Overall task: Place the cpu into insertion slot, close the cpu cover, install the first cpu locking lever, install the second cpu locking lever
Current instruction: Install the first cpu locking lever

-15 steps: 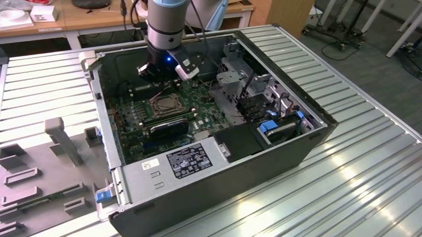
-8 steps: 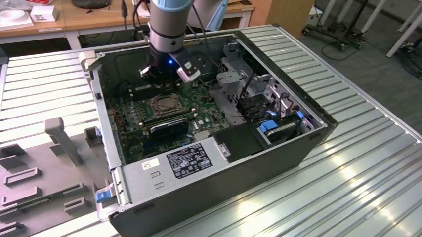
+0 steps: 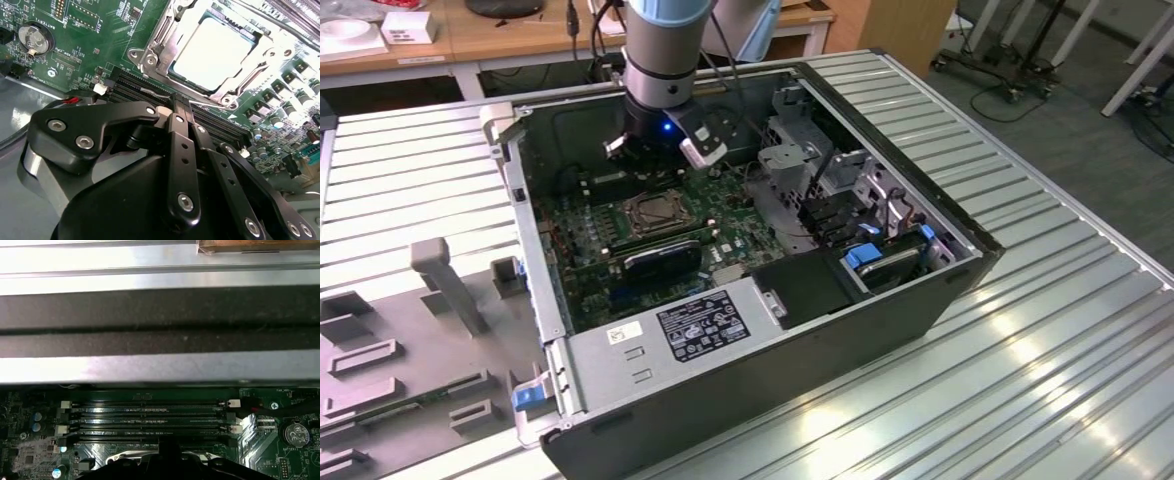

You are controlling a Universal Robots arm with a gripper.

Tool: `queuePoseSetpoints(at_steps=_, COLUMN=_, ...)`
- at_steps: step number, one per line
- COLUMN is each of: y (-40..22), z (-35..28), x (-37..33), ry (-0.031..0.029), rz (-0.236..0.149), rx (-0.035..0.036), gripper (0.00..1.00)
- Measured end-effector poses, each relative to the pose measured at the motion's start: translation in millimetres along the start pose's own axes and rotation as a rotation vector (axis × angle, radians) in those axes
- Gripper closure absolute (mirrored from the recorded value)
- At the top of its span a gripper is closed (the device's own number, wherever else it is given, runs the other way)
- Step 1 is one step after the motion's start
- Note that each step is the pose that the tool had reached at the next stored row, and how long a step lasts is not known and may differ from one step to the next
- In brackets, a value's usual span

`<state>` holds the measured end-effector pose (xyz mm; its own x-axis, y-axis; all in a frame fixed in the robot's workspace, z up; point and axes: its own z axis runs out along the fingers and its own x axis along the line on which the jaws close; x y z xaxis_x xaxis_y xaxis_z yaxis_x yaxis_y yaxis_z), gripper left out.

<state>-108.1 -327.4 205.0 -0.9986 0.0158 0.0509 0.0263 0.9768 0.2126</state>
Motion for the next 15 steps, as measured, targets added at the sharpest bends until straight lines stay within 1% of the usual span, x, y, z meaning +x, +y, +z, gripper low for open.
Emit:
queuePoseSetpoints(at_steps=6, y=2.9, z=0.8, x=-0.3, ry=0.0001, rz=0.000, rx=0.0008, gripper=0.89)
queuePoseSetpoints(at_steps=11, y=3.0, z=1.4, x=-0.3, ry=0.0000, rz=0.000, rx=0.0008, gripper=0.89)
queuePoseSetpoints(at_steps=15, y=2.5, z=3.7, x=-0.4, ry=-0.0002, rz=0.001, rx=0.0007, gripper=0.89)
